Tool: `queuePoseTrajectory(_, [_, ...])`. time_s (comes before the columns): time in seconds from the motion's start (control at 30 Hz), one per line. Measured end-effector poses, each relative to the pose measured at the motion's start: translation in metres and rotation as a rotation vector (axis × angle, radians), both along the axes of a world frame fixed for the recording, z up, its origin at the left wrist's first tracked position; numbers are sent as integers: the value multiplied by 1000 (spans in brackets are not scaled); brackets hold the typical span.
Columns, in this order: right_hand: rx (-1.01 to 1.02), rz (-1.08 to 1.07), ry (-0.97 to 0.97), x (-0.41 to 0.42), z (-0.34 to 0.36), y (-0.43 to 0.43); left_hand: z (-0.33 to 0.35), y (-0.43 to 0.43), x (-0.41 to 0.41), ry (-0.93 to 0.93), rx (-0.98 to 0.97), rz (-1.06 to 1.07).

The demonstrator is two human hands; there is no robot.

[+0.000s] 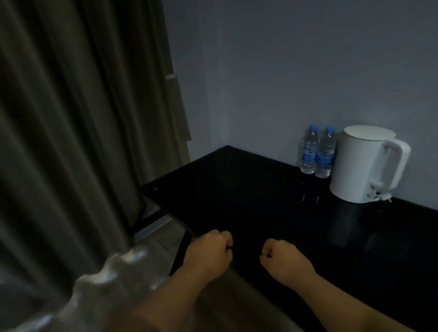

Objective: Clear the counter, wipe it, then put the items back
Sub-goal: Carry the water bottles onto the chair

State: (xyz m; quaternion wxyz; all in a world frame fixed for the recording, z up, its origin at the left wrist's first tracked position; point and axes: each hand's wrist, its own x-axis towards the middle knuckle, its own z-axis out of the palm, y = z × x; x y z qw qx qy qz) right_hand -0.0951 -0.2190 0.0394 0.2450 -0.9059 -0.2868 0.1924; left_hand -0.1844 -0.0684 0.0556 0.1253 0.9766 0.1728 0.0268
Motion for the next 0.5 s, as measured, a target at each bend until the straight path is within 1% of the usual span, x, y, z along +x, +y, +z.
queuePoseTrajectory(0.1, [31, -16, -41, 56, 4, 30, 7, 31, 57, -1, -5, -19])
queuePoseTrajectory(0.27, [44, -21, -3, 139, 13, 60, 13, 61, 143, 62, -66, -102])
queuePoseTrajectory(0.4, [11, -85, -17, 201, 14, 65, 12, 81, 211, 102, -130, -189])
queuePoseTrajectory(0.5, [10, -172, -48, 240, 9, 64, 5, 92, 264, 111, -128, -255])
